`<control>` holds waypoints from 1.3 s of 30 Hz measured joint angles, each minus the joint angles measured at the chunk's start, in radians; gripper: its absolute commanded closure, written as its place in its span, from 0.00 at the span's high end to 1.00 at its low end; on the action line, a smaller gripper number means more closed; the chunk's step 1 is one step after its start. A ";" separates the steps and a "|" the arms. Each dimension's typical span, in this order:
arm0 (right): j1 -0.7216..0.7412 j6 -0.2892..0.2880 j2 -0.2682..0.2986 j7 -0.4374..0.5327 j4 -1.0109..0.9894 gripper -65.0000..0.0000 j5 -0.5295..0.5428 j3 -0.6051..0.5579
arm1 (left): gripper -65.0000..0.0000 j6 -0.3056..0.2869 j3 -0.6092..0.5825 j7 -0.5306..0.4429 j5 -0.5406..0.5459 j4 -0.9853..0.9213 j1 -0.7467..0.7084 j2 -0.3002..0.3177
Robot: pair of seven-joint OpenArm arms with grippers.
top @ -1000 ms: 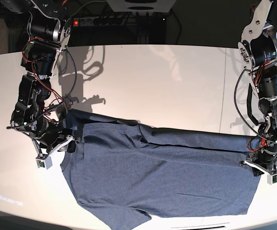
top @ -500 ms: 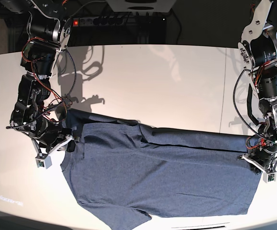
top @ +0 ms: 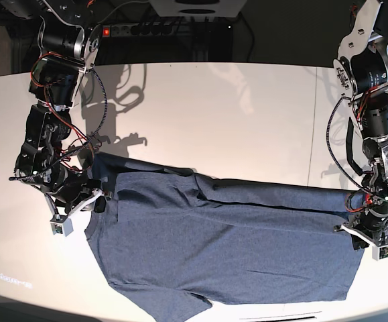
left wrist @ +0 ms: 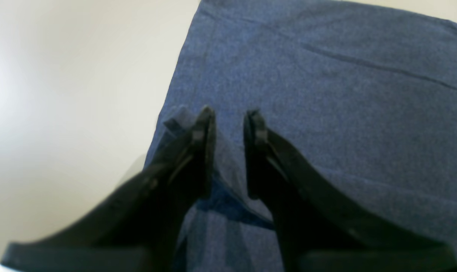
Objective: Fold the T-shirt properly
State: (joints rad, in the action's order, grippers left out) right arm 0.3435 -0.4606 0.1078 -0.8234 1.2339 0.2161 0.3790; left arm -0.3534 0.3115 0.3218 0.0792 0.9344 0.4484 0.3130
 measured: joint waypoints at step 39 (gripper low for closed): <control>0.005 0.000 0.119 -0.332 0.000 0.35 0.282 0.222 | 0.26 -0.006 -0.002 0.451 0.167 0.000 -0.037 0.192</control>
State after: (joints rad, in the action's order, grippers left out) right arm 0.3489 -0.4606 0.2272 -1.1549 1.2339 0.4976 0.6006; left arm -0.3599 0.3092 0.7731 0.2462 0.9344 0.4110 0.5045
